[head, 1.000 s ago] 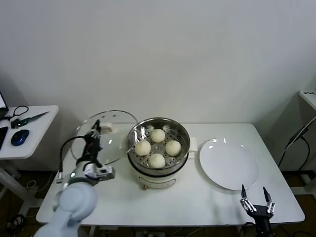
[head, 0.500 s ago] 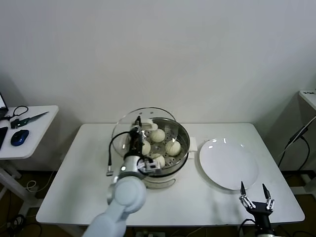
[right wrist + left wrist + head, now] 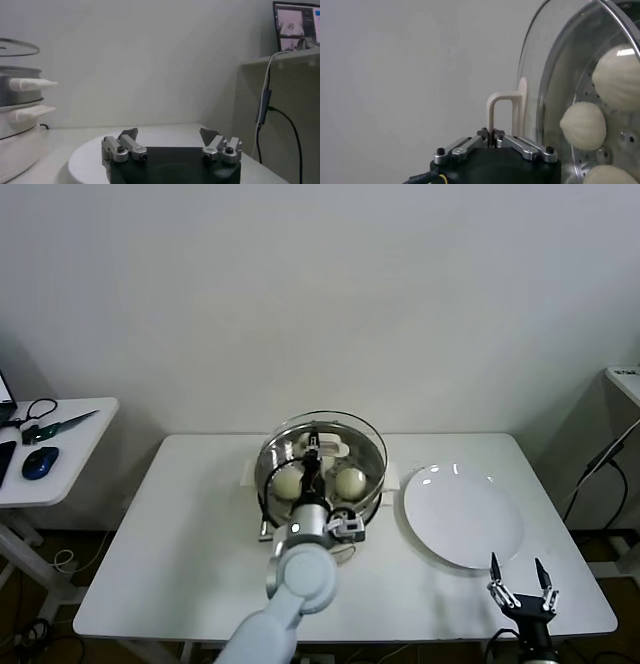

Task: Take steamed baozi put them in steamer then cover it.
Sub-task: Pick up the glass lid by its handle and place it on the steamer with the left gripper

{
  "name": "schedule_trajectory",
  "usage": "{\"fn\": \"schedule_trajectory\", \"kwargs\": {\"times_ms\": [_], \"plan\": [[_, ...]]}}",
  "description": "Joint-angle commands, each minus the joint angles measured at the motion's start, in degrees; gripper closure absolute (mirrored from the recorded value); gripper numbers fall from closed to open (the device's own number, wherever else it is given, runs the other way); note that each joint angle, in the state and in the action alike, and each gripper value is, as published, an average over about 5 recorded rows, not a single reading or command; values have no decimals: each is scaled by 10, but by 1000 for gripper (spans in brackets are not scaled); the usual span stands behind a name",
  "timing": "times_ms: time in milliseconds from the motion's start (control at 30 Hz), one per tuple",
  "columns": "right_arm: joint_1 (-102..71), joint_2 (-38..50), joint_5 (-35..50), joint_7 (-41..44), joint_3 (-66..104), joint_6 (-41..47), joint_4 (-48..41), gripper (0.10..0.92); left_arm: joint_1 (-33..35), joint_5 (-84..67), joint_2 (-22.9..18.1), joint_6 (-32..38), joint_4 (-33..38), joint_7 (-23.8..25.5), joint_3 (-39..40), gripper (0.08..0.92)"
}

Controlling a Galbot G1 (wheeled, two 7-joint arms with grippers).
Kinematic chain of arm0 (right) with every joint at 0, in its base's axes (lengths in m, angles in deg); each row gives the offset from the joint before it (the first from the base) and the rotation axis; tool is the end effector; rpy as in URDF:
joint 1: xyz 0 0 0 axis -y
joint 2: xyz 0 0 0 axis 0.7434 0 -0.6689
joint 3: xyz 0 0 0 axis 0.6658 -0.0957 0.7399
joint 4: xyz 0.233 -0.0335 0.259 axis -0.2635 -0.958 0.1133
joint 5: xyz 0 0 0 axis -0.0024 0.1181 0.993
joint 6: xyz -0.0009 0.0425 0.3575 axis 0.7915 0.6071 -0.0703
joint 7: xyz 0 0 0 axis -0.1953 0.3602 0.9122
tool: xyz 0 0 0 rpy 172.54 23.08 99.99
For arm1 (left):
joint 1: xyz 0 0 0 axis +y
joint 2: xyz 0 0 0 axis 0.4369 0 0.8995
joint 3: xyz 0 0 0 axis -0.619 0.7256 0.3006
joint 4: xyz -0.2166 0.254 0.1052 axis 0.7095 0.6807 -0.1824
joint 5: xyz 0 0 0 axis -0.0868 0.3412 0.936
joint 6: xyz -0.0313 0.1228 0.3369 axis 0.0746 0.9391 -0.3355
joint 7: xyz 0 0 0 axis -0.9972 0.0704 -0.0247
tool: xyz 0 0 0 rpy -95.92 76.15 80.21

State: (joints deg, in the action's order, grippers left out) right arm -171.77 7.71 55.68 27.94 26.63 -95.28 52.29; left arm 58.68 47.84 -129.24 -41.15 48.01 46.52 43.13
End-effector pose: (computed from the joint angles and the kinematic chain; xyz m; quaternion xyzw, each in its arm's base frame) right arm 0.1322 -0.1370 -0.4350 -0.0776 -0.9969 -0.0003 0.0106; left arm 0.3147 -0.1796 -0.2584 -0.0129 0.7306 0.6826 0.0092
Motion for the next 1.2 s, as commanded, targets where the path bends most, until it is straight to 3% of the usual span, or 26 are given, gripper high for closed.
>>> {"fn": "schedule_trajectory", "kwargs": {"times_ms": [33, 967, 1133, 1200], "plan": [[-2, -1, 1, -1, 0, -3, -1, 203, -7, 25, -27, -4, -35, -7, 16, 862], [-7, -4, 9, -3, 4, -5, 3, 203, 20, 9, -4, 7, -52, -31, -18, 862], [-7, -4, 17, -3, 1, 9, 13, 203, 28, -13, 3, 6, -31, -19, -14, 813], [-7, -4, 19, -2, -1, 16, 17, 203, 31, -22, 8, 3, -11, -9, -10, 753]]}}
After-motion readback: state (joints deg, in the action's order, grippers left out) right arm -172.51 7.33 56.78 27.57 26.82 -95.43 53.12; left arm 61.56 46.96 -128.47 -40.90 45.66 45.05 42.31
